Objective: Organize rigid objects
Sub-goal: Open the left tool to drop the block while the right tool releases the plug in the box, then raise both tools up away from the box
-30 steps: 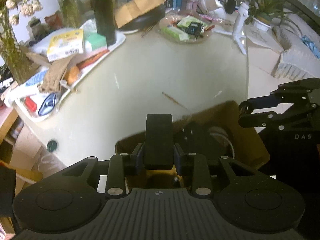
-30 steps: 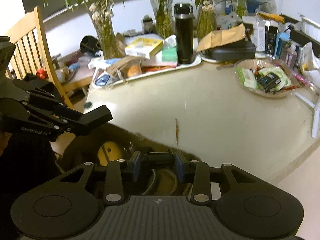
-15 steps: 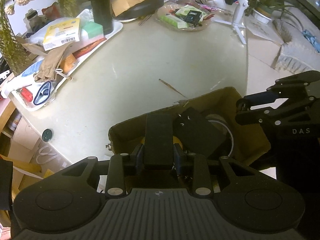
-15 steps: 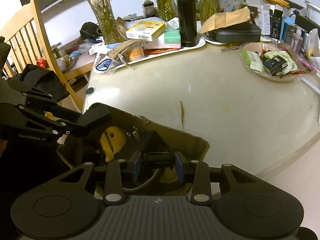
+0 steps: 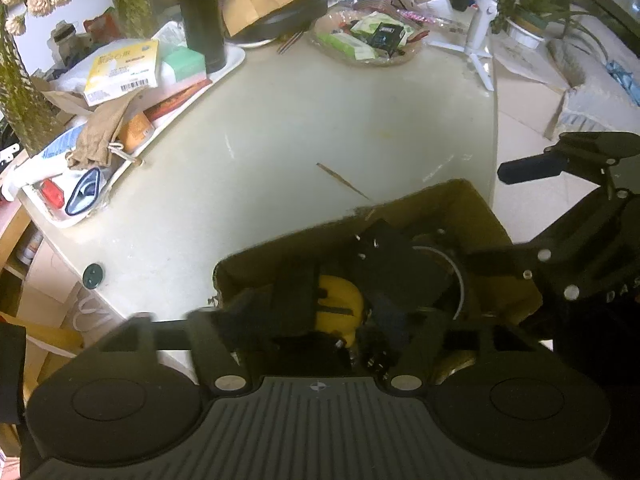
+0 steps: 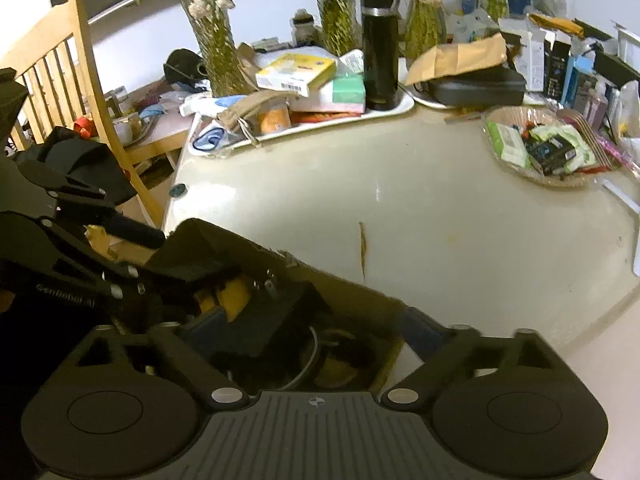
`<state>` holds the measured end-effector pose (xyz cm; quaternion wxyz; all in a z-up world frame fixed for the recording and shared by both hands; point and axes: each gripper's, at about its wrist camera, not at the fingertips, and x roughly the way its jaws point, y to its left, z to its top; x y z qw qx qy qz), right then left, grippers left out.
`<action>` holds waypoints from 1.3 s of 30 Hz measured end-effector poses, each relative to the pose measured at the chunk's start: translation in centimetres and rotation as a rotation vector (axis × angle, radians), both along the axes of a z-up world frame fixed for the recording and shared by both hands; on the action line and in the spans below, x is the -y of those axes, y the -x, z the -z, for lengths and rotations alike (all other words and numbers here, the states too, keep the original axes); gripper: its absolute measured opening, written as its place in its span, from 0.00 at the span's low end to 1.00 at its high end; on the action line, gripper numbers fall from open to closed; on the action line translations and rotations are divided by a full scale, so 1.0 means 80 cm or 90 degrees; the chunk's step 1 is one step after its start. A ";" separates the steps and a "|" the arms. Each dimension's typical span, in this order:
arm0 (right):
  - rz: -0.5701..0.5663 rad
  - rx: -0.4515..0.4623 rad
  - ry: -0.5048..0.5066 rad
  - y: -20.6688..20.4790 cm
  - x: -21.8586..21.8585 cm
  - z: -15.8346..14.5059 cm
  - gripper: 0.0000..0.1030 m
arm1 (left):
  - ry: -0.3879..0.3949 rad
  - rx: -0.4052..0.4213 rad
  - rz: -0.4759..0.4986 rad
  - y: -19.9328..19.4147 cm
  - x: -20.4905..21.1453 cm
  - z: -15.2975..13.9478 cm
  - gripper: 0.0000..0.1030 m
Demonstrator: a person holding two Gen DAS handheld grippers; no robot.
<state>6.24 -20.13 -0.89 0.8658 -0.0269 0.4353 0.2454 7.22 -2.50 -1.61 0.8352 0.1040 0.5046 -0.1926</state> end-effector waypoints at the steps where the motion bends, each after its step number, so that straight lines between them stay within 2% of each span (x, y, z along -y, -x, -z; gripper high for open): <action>1: -0.005 -0.003 0.000 0.000 -0.001 0.000 0.94 | -0.001 0.001 -0.001 0.000 0.000 0.000 0.68; 6: -0.007 -0.011 0.011 -0.001 -0.005 0.003 0.96 | -0.001 -0.006 -0.009 0.000 -0.001 0.001 0.70; 7: -0.005 -0.014 0.012 -0.001 -0.005 0.003 0.97 | 0.001 -0.004 -0.010 0.000 -0.001 0.000 0.75; 9: 0.000 -0.013 0.015 0.001 -0.006 0.004 1.00 | 0.003 0.005 -0.013 0.002 -0.002 -0.003 0.77; 12: 0.010 -0.001 0.017 0.005 -0.007 0.000 1.00 | -0.001 0.021 -0.023 0.006 -0.002 -0.009 0.85; 16: 0.044 0.014 0.028 0.010 -0.006 -0.007 1.00 | -0.013 0.044 -0.045 0.012 -0.004 -0.016 1.00; 20: 0.078 0.018 0.047 0.018 -0.008 -0.012 1.00 | -0.039 0.059 -0.068 0.021 -0.006 -0.020 1.00; 23: 0.095 0.003 0.060 0.023 -0.010 -0.013 1.00 | -0.037 0.056 -0.089 0.029 -0.011 -0.024 1.00; 32: 0.128 -0.078 0.109 0.043 -0.020 -0.005 1.00 | -0.067 0.012 -0.115 0.049 -0.014 -0.024 1.00; 39: 0.135 -0.129 0.119 0.055 -0.020 0.002 1.00 | -0.090 -0.028 -0.121 0.059 -0.011 -0.015 1.00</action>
